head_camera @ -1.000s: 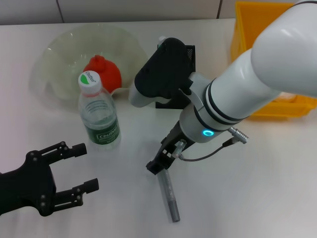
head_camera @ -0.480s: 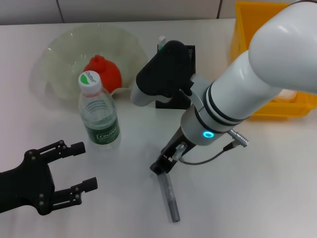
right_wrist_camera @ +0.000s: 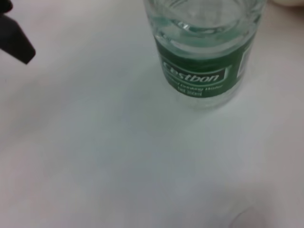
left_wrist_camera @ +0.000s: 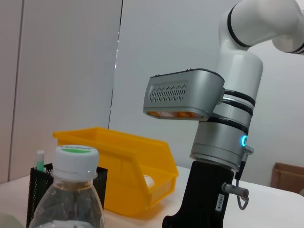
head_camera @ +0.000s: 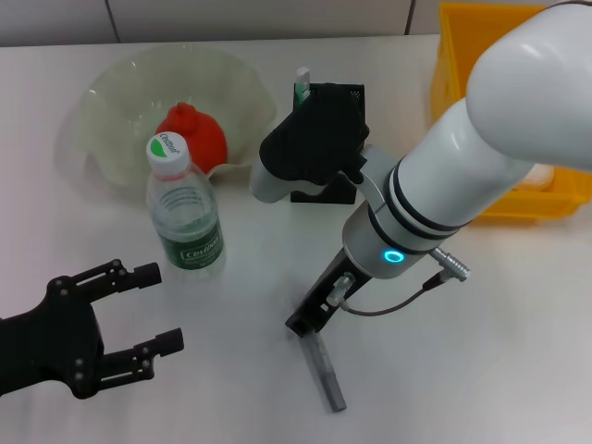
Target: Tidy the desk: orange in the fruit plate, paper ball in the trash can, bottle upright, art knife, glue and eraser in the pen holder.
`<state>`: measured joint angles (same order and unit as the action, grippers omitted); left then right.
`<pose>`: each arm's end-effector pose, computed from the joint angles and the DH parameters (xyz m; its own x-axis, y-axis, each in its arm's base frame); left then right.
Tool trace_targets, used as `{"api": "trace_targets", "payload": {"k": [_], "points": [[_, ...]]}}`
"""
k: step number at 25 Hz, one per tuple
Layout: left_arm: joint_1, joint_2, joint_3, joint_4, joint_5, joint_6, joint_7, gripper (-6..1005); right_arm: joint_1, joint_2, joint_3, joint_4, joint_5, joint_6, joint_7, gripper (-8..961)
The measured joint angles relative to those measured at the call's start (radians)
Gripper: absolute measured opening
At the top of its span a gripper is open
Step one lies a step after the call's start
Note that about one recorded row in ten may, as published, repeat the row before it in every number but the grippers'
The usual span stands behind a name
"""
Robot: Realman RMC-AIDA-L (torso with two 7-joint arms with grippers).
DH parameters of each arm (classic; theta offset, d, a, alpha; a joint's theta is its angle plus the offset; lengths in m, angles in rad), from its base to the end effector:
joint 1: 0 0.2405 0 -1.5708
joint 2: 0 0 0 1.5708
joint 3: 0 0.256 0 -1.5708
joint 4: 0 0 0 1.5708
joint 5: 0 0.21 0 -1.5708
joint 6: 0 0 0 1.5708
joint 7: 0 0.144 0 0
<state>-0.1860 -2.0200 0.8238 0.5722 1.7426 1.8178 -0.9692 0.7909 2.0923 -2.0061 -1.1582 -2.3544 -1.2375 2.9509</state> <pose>-0.3193 0.2109 0.0146 0.7486 0.1652 0.6421 0.3492 -0.9215 -0.1701 0.1148 0.3123 -0.1301 0.7613 -0.5691 0.3106 -0.4981 -0.8201 -0.2817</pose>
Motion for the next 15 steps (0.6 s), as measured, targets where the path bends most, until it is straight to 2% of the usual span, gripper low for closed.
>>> {"api": "trace_targets", "payload": {"k": [6, 11, 15], "points": [[-0.003, 0.000, 0.000, 0.000, 0.000, 0.000, 0.000, 783, 0.022, 0.000, 0.001, 0.031, 0.000, -0.025, 0.001, 380], [-0.003, 0.000, 0.000, 0.000, 0.000, 0.000, 0.000, 783, 0.020, 0.000, 0.001, 0.010, -0.009, -0.036, 0.000, 190], [-0.004, -0.002, 0.000, 0.000, 0.000, 0.001, 0.000, 783, -0.007, -0.004, 0.021, -0.036, -0.021, -0.038, -0.005, 155]]}}
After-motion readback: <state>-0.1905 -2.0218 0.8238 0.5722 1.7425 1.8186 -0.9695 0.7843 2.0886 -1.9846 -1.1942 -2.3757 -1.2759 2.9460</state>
